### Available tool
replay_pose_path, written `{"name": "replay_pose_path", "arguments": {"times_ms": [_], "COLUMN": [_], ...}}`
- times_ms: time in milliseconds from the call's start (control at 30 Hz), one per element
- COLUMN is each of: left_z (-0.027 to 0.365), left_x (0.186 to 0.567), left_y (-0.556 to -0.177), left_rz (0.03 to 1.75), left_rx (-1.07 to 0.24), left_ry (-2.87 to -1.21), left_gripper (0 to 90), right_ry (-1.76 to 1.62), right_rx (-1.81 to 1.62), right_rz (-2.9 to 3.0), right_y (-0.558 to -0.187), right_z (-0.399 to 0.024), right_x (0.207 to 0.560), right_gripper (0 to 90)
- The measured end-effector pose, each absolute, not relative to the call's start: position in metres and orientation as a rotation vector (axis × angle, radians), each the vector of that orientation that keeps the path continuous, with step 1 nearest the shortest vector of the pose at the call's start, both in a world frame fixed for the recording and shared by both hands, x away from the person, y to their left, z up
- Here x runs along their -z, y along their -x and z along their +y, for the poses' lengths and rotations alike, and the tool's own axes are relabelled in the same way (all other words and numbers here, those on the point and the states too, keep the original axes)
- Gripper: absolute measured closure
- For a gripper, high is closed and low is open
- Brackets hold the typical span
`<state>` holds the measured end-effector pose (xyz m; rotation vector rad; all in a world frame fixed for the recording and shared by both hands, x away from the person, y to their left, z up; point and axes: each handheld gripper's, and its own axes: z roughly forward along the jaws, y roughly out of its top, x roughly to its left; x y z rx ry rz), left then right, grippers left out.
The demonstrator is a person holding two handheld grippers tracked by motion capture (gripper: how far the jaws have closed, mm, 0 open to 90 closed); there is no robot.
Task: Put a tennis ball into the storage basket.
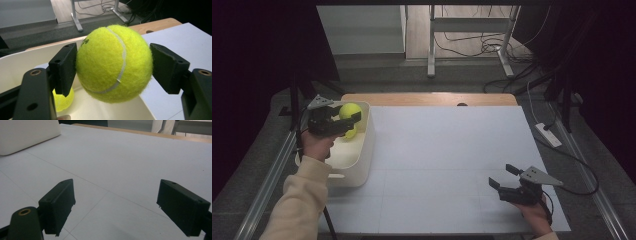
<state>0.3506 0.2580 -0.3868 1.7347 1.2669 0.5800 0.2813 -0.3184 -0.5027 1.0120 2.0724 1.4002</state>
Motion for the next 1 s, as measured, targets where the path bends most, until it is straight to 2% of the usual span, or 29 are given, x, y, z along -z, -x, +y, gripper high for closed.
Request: {"name": "replay_pose_path", "arguments": {"times_ms": [1000], "left_z": [0.262], "left_x": [0.412], "left_y": [-0.378], "left_rz": [1.41], "left_rx": [-0.51], "left_ry": [-1.89], "left_gripper": [26.7], "right_ry": [-1.015], "right_rx": [-1.402], "right_rz": [2.074], "right_y": [-0.281], "right_z": [-0.318], "right_x": [0.503], "right_gripper": [14.8]}}
